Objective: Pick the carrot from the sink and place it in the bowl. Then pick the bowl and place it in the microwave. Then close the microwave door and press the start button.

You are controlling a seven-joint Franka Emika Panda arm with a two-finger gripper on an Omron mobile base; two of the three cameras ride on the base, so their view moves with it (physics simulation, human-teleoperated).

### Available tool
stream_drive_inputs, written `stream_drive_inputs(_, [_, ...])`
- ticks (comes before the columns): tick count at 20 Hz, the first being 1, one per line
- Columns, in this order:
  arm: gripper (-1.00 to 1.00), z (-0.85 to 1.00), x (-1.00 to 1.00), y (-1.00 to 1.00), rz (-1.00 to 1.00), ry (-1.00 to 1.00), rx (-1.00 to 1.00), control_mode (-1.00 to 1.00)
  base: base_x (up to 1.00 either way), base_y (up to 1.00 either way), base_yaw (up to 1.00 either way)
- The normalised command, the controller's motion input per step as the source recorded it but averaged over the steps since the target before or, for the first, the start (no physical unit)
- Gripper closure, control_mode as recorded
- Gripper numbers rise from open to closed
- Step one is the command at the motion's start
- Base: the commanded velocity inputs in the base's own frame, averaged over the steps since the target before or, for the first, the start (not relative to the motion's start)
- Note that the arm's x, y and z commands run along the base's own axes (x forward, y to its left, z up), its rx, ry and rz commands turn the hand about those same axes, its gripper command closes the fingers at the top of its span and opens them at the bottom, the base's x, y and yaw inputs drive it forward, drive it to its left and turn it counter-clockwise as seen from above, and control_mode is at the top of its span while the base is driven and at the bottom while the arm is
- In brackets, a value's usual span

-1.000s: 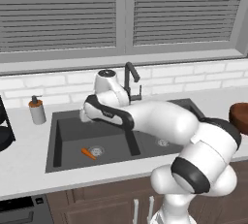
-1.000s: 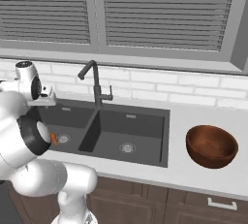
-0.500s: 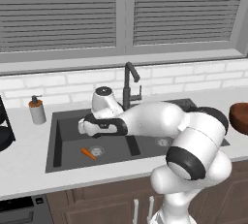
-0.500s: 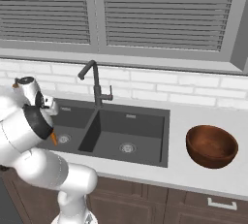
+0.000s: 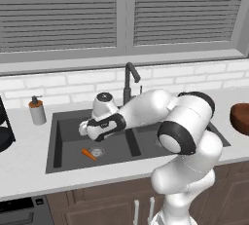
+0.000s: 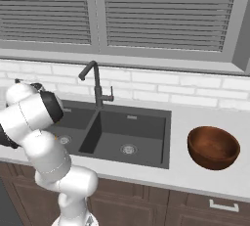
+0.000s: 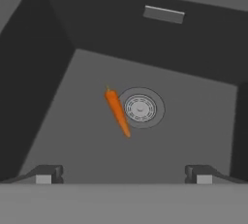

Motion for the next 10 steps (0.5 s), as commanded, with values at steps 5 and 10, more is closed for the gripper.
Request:
stream_drive_inputs(5, [-1.00,-0.29,0.43,0.34,0.00,-0.01,0.00,-1.00,0.00,0.00,0.00])
stream_drive_inputs(10, [-1.00,-0.30,0.35,0.21,0.00,0.00,0.00,-1.00,0.00,0.00,0.00])
